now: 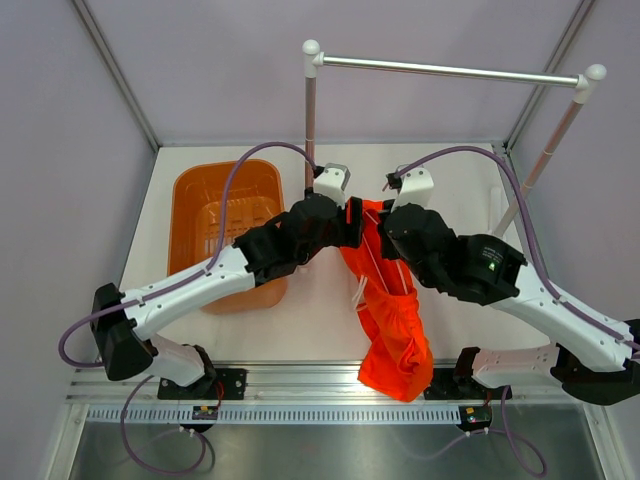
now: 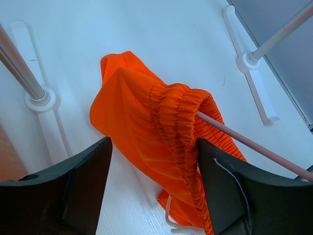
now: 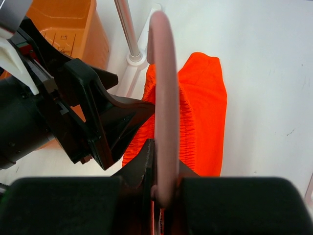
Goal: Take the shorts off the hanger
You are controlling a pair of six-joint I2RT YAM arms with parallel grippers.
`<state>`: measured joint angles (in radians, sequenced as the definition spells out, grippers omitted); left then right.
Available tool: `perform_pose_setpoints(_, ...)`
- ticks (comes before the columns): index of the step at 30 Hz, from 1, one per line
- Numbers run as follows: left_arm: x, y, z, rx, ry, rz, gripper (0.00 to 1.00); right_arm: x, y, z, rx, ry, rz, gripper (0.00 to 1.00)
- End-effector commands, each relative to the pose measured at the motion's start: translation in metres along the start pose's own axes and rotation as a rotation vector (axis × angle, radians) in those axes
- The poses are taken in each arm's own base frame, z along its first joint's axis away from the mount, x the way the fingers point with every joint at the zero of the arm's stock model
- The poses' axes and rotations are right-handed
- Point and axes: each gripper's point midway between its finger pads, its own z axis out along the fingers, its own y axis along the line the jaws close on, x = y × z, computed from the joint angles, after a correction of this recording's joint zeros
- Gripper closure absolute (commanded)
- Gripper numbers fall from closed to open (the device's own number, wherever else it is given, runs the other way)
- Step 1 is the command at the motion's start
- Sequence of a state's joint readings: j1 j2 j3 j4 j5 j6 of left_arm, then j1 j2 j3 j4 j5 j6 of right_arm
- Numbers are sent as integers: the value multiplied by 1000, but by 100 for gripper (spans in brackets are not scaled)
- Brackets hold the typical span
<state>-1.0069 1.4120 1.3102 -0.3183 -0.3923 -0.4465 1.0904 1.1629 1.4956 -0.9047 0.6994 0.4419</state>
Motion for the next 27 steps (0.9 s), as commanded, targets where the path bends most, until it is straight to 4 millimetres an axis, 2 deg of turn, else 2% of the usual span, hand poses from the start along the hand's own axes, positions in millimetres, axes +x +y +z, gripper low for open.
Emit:
perform_pose_setpoints(1, -31, -12, 2, 17, -97, -43, 32, -28, 3, -12, -9, -84, 77, 100)
perform_pose_setpoints(3, -29, -13, 5, 20, -95, -38, 37, -28, 4, -12, -13, -81, 74, 100)
perform_pose_setpoints(4, -30, -15, 6, 24, -95, -36, 44, -28, 5, -12, -13, -79, 71, 100)
perform_pose_setpoints(8, -28, -21, 12, 38, -80, -33, 59, -28, 4, -12, -8, -77, 68, 100)
perform_pose_setpoints(13, -30, -22, 14, 31, -83, -32, 74, -26, 5, -14, -12, -70, 68, 100)
perform_pose_setpoints(16, -37, -11, 14, -27, -101, -18, 89, -24, 5, -16, -16, -63, 65, 100)
perform_pose_setpoints(17, -46, -10, 13, -45, -119, -19, 100, -22, 6, -17, -21, -58, 63, 100)
perform_pose_setpoints(19, -49, 6, 16, -135, -125, -6, 100, -24, 6, -21, -31, -58, 67, 100)
perform_pose_setpoints(21, -62, 18, 17, -199, -141, -11, 100, -24, 6, -27, -39, -62, 66, 100)
perform_pose_setpoints(23, -61, 32, 29, -245, -118, -17, 100, -24, 6, -31, -47, -60, 66, 100)
perform_pose_setpoints(24, -68, 34, 31, -249, -127, -26, 100, -25, 6, -34, -55, -63, 69, 100)
perform_pose_setpoints(27, -64, 47, 45, -281, -108, -40, 100, -25, 5, -40, -65, -64, 76, 100)
